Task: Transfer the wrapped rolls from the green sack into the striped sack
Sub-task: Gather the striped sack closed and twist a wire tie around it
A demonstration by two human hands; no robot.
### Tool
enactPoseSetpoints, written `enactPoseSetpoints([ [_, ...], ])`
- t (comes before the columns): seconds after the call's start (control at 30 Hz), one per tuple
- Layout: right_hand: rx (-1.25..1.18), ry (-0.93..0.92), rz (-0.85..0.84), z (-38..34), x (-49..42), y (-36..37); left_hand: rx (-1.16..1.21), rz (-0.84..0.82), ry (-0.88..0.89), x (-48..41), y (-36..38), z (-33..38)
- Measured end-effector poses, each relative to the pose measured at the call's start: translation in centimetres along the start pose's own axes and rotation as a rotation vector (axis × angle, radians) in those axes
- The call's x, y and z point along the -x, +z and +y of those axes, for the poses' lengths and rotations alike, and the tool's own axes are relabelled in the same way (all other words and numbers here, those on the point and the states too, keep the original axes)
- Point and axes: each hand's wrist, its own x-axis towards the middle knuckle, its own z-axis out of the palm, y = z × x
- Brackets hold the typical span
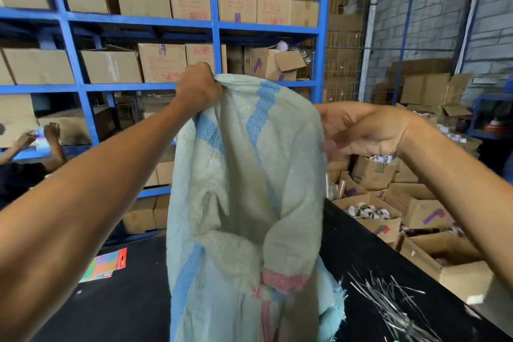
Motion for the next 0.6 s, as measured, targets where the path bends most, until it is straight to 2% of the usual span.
enactPoseSetpoints([
  [0.1,0.118,-0.013,0.172,-0.3,-0.8,0.2,0.119,-0.052,-0.083,-0.4,-0.2,-0.3],
  [0.17,0.237,0.007,0.479,-1.3,-1.6,0.5,0.232,-0.135,-0.175,-0.6,-0.5,-0.7],
  [0.23,0.396,0.063,0.785,-2.4,-2.5,0.3,0.405,-0.310,-0.302,-0.7,-1.3,-1.2],
  [0.3,0.510,0.135,1.015,-3.0,-3.6,-0.3,0.509,-0.537,-0.359,0.1,-2.6,-0.8],
  [0.4,0.835,0.224,1.302,-3.7,-5.6,-0.5,0.597,-0.849,-0.275,1.3,-4.1,0.5],
  [0.47,1.127,0.305,1.377,-4.5,-6.9,0.2,0.602,-1.027,-0.144,2.4,-4.6,1.6],
  [0.5,1.197,0.330,1.378,-4.9,-7.5,0.4,0.548,-1.054,-0.096,3.3,-4.7,2.4],
  [0.53,1.206,0.356,1.366,-5.3,-8.1,0.4,0.441,-1.020,-0.060,4.2,-4.4,3.3],
  [0.6,1.139,0.377,1.304,-6.5,-9.1,0.5,0.184,-0.816,-0.001,5.5,-2.7,4.7],
])
